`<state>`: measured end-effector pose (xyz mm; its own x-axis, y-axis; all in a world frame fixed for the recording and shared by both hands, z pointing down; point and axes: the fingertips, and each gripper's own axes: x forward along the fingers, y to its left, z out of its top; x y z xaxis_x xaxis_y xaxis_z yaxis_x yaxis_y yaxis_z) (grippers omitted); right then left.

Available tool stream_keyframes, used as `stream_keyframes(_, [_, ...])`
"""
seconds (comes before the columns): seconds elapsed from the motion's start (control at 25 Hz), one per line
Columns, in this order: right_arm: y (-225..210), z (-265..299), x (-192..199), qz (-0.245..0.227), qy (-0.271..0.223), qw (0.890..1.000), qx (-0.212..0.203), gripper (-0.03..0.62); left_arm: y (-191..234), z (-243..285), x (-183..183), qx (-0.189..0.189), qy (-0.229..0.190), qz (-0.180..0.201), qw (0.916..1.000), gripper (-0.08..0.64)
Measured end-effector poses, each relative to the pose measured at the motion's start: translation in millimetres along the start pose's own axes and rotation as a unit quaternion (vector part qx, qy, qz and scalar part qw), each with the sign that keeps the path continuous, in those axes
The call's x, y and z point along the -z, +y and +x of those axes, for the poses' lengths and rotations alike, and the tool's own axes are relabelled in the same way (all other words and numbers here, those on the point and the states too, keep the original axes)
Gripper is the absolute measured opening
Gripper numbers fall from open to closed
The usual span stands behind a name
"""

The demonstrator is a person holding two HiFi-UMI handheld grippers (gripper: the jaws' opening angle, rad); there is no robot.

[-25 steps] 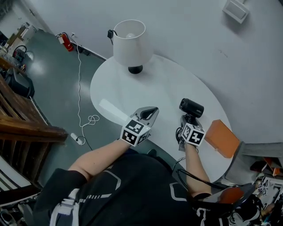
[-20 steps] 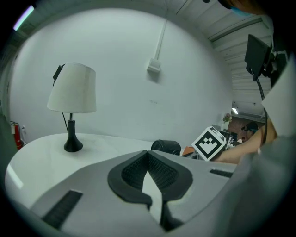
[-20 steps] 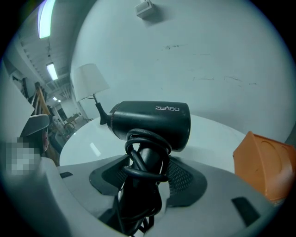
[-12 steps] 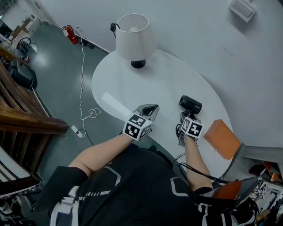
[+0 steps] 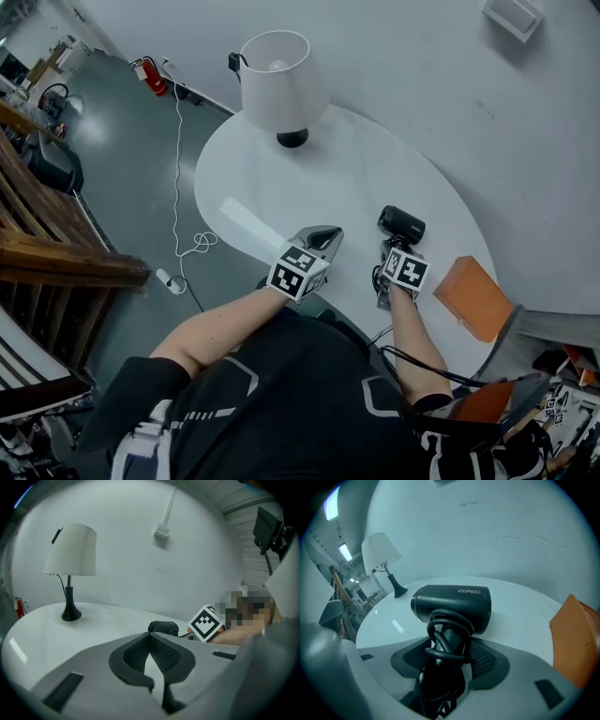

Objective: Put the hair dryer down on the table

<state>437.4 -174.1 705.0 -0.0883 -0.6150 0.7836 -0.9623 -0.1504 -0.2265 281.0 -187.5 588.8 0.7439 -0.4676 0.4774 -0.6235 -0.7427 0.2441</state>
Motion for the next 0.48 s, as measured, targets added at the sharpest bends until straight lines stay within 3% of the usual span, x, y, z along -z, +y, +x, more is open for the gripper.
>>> stream_keyframes(0.48, [-7.1,10.7,1.0,-0.002,0.015,1.000,0.026,0.262,0.4,5.9,1.1,0.005,0.008,0.002,0.9999,0.006])
